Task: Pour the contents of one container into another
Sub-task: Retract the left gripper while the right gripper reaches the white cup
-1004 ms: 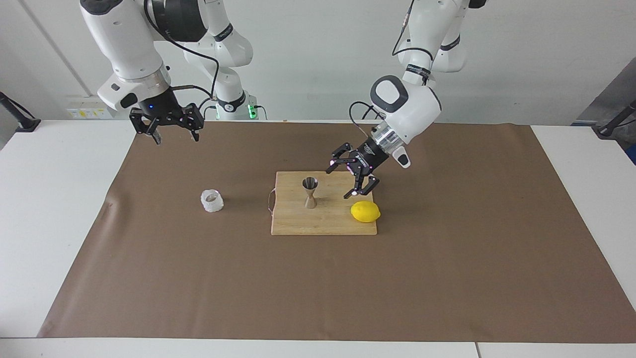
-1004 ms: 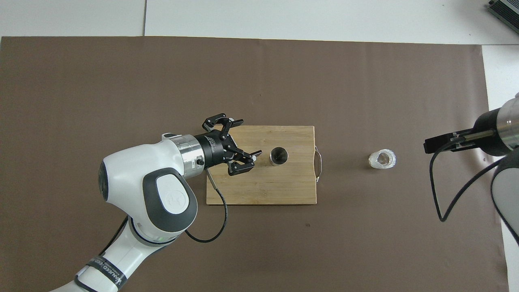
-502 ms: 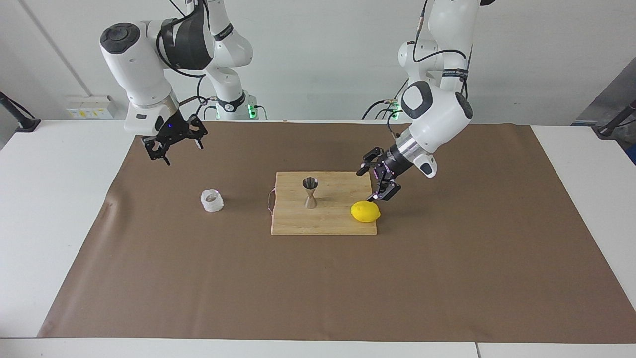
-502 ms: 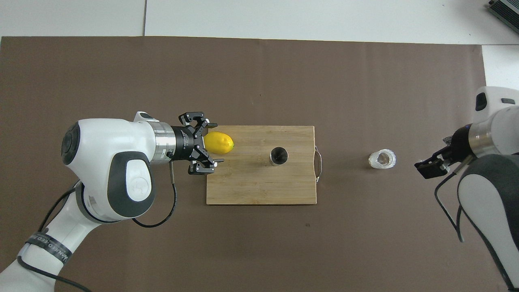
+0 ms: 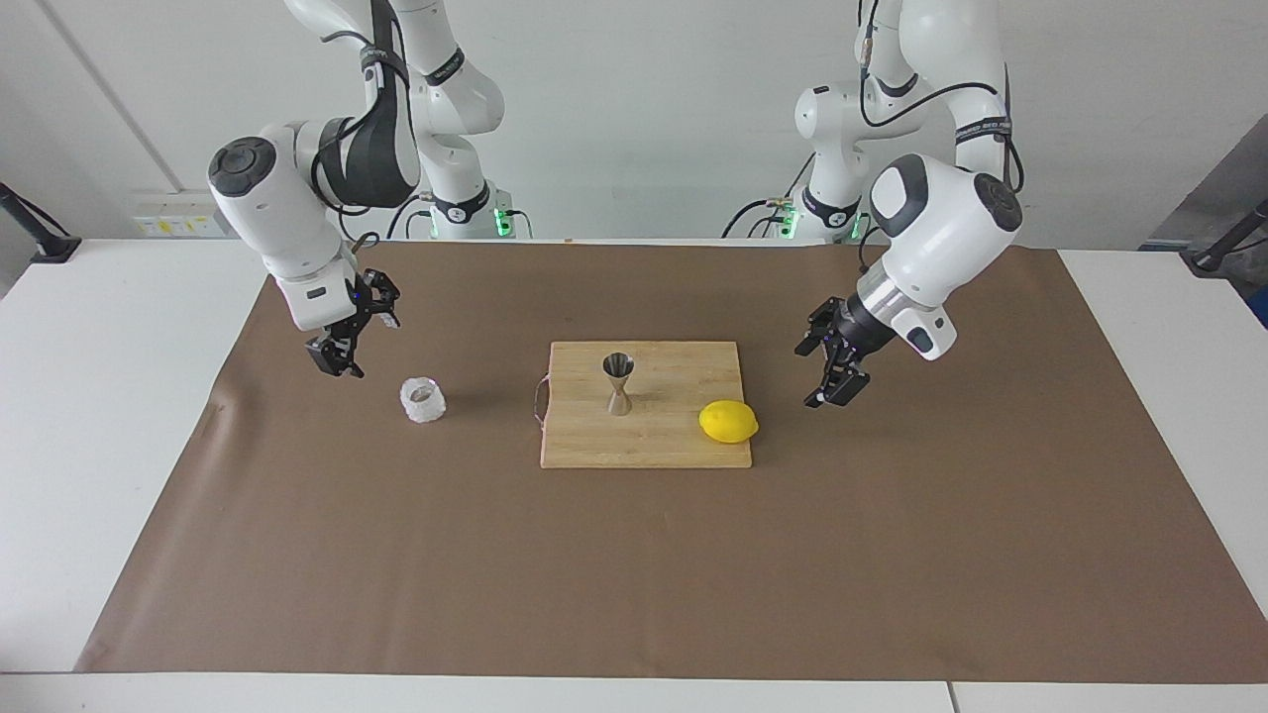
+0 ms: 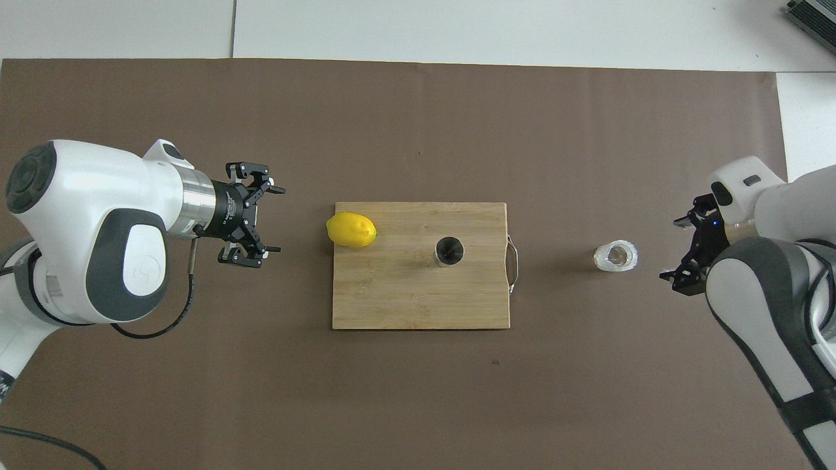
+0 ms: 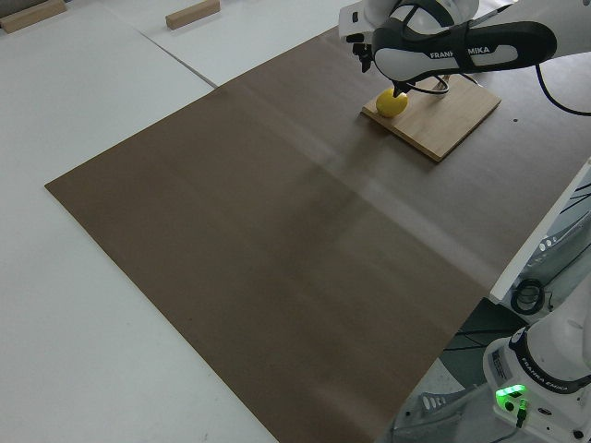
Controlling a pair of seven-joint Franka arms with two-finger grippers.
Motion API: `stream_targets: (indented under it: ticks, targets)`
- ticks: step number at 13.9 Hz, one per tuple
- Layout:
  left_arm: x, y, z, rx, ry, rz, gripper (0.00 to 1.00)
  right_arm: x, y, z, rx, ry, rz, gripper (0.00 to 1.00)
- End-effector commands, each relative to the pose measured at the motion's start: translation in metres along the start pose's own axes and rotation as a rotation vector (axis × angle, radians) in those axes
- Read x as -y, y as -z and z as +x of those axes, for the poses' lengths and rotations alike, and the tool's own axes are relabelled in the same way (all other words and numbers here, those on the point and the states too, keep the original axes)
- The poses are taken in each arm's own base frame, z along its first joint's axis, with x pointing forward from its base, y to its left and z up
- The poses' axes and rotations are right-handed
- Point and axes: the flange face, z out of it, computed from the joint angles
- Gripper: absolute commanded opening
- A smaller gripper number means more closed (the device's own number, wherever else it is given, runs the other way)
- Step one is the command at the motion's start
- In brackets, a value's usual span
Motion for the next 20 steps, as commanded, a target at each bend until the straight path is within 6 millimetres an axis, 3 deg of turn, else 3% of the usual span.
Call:
stream_targets:
  ticks: [1,5,9,12,15,16,20]
  targets:
    - [-0.007,0.029,0.011,-0.087,-0.122,0.038,1.0,0.0,-0.026,-0.008,-0.045,0.083,-0.004,1.0]
    - [-0.016,0.069,0.03,-0.171,-0.344,0.049,1.0,0.004,-0.059,-0.011,-0.142,0.16,-0.023,1.0]
    - [-0.01,0.109,0.061,-0.223,-0.592,0.068,1.0,0.002,-0.082,-0.013,-0.209,0.246,-0.045,1.0]
    - [-0.006,0.124,0.064,-0.274,-0.793,0.1,1.0,0.0,-0.09,-0.03,-0.209,0.261,-0.041,1.0]
    - [-0.005,0.133,0.064,-0.332,-1.149,0.198,1.0,-0.004,-0.098,-0.038,-0.223,0.292,-0.057,1.0]
    - [-0.002,0.146,0.078,-0.331,-1.203,0.22,1.0,-0.005,-0.104,-0.037,-0.244,0.301,-0.055,1.0]
    - [0.0,0.194,0.068,-0.287,-1.436,0.32,1.0,-0.005,-0.124,-0.037,-0.284,0.312,-0.05,1.0]
